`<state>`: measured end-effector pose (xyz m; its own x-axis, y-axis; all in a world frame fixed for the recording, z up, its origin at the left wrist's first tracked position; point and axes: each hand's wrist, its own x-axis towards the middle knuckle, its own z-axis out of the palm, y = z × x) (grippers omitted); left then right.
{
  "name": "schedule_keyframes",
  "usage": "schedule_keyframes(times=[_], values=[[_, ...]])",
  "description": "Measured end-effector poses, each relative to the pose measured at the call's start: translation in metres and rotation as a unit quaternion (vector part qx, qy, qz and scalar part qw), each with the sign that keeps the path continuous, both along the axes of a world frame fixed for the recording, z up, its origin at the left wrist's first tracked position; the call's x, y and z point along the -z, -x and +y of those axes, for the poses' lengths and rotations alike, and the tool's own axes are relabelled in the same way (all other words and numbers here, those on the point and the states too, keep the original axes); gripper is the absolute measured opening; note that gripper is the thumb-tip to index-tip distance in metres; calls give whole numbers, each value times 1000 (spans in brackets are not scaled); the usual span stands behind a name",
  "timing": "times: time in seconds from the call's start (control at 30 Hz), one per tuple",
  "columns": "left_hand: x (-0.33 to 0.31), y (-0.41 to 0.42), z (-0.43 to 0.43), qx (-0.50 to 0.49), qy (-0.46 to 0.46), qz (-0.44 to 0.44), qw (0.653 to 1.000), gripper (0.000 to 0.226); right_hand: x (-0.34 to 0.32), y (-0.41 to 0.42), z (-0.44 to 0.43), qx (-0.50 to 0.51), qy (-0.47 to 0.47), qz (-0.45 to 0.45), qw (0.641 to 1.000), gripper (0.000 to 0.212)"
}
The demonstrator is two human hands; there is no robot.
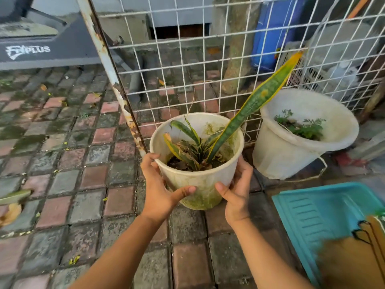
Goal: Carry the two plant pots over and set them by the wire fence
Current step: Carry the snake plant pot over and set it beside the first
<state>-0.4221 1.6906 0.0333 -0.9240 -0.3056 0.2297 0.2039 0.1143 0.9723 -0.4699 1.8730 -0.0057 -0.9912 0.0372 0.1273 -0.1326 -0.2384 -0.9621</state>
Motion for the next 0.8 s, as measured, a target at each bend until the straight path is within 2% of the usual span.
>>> schedule_keyframes(times=[0.17,0.3,0.4,0.47,0.53,0.67,0.8], values=[[18,-2,-1,-13,22,-30,999,96,23,1,2,-19,-34,-28,999,104],[30,-1,1,-7,50,-27,998,111,25,3,1,-53,-38,-33,997,104],[43,1,2,-2,80,-21,997,115,31,5,-1,-55,-31,-53,997,123],[48,-1,2,3,95,-15,995,110,35,4,-1,-68,-17,-51,996,138],[50,-2,2,9,107,-18,994,104,38,3,-1,-74,-20,-29,997,141],[54,-3,0,10,108,-7,994,98,41,-1,0,-58,-70,2,996,134],[63,-6,-2,-15,119,34,992,94,45,-10,-2,-16,-117,13,993,106]])
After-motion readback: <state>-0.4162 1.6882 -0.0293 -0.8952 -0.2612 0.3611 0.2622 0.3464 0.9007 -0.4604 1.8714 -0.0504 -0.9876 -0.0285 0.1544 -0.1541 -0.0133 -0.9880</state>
